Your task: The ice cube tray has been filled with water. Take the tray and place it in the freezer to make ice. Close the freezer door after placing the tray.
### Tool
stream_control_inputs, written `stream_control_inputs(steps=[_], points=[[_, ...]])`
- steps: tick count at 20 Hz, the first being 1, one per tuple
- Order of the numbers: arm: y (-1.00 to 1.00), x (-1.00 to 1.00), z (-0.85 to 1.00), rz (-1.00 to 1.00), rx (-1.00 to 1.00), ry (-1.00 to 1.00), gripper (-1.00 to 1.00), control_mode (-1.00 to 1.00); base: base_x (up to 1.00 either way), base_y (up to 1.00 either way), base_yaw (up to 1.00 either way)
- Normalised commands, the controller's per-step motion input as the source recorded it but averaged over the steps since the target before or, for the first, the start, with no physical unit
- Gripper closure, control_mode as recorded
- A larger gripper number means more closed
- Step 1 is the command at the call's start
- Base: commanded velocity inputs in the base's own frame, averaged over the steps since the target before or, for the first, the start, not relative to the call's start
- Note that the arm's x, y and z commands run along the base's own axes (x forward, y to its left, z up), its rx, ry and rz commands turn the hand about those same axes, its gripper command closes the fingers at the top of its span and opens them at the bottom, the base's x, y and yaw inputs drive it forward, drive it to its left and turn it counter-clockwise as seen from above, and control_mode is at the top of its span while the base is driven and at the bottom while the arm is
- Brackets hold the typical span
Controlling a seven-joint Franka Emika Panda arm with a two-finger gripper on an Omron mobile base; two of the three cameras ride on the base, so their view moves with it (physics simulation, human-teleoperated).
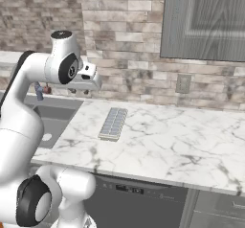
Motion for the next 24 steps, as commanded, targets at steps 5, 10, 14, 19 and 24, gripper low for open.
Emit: stream_control_inputs(steps=[5, 10, 14, 19, 24], points=[[0.0, 0.03, -0.06, 0.0, 0.0, 0.0, -1.0, -1.0, 0.0, 0.0, 0.0], [0.0, 0.05, -0.12, 0.0, 0.0, -0.02, -1.0, -1.0, 0.0, 0.0, 0.0], [-0.12, 0.0, 0.0, 0.0, 0.0, 0.0, -1.0, -1.0, 0.0, 0.0, 0.0], [0.0, 0.05, -0.18, -0.03, -0.01, 0.0, -1.0, -1.0, 0.0, 0.0, 0.0], [0.01, 0.38, -0.3, -0.01, 0.0, 0.02, -1.0, -1.0, 0.0, 0.0, 0.0]])
